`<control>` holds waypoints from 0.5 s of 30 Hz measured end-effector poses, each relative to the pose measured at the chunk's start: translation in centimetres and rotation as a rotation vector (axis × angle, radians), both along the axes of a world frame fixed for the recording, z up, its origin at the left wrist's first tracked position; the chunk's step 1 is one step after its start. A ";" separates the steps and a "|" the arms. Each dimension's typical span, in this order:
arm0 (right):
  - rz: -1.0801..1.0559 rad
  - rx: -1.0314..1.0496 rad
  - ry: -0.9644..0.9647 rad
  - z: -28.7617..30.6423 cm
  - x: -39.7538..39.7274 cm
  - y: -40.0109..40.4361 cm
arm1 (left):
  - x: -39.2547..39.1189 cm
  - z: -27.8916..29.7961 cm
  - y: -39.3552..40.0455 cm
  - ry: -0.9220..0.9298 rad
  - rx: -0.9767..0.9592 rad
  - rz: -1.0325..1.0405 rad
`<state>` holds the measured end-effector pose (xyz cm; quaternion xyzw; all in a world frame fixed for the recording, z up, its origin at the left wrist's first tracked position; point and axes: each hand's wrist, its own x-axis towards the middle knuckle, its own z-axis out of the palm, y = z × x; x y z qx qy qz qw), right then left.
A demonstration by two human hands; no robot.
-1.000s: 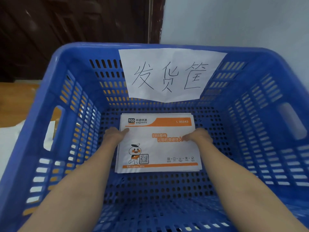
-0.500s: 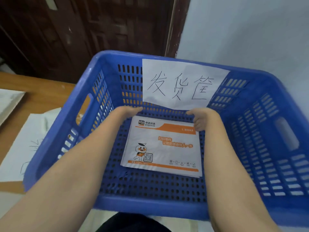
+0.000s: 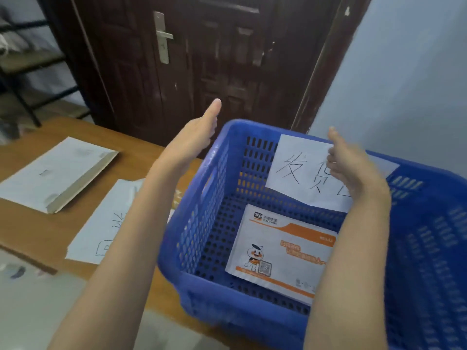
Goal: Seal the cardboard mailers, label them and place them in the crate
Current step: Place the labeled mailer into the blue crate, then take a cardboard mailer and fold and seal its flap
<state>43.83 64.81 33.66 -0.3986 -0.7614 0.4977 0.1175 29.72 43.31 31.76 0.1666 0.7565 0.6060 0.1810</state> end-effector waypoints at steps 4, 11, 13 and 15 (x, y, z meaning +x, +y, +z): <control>-0.050 0.168 0.327 2.3 -3.1 -10.0 | -0.1 2.2 -8.1 0.063 0.083 0.154; 0.033 0.004 0.609 1.4 -9.8 -25.4 | -3.5 0.8 -24.3 0.078 0.140 0.340; 0.061 -0.016 0.603 0.2 -12.0 -28.9 | -4.4 -0.8 -28.5 0.053 0.121 0.383; 0.093 -0.018 0.563 -1.4 -14.2 -31.8 | -5.4 -2.6 -32.1 0.022 0.091 0.439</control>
